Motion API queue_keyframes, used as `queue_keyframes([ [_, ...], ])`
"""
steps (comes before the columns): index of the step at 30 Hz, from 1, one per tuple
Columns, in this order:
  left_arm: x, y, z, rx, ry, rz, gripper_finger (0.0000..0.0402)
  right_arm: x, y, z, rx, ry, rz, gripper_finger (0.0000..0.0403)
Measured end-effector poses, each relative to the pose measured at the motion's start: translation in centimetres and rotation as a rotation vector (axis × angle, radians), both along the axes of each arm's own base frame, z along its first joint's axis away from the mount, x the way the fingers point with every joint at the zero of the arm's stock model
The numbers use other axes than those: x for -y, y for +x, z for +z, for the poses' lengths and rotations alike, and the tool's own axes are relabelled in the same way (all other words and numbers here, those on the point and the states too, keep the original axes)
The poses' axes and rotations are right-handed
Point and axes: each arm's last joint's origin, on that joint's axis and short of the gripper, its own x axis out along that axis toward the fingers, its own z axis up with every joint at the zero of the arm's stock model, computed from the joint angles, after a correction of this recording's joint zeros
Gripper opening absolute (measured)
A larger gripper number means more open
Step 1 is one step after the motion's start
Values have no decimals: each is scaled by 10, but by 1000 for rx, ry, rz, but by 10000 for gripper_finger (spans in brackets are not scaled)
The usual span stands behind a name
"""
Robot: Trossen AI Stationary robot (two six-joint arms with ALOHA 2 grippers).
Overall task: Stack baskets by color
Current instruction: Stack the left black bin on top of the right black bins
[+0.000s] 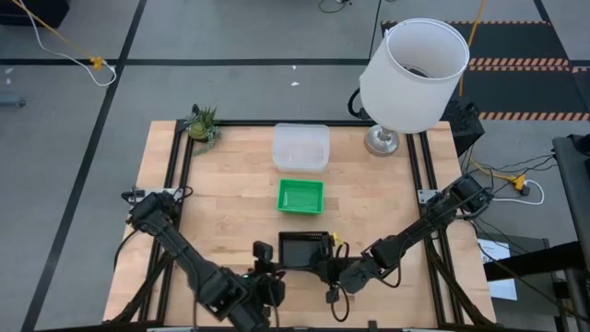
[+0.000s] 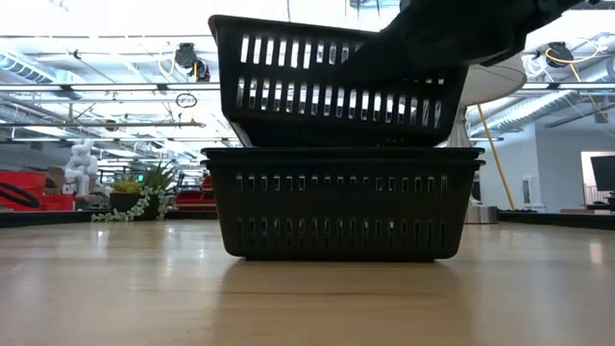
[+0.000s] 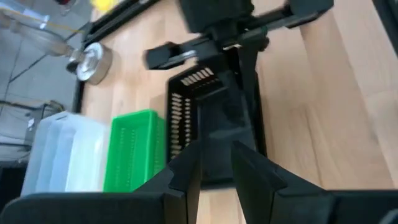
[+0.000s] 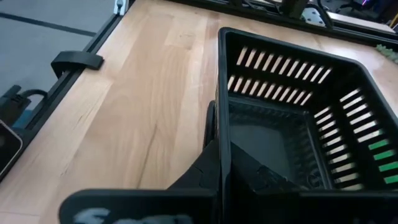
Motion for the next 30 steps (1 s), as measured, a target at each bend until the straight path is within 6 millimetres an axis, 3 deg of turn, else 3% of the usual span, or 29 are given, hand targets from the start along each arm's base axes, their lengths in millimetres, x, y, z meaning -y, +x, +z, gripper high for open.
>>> queue_keyframes([
  [6,-17,21,-16,-42,-7,-17,90,2,1,-1,-9,-6,-5,2],
  [11,-32,21,-19,-53,-5,13,90,4,1,-2,-26,-15,-8,2],
  [16,-46,3,-23,67,-65,-26,90,4,0,-3,-31,-18,-8,2],
  [25,-83,-54,-28,370,-271,-193,90,8,7,-17,-51,-29,-28,2],
  [30,-102,-81,-36,466,-341,-186,90,11,10,-18,-49,-22,-42,13],
])
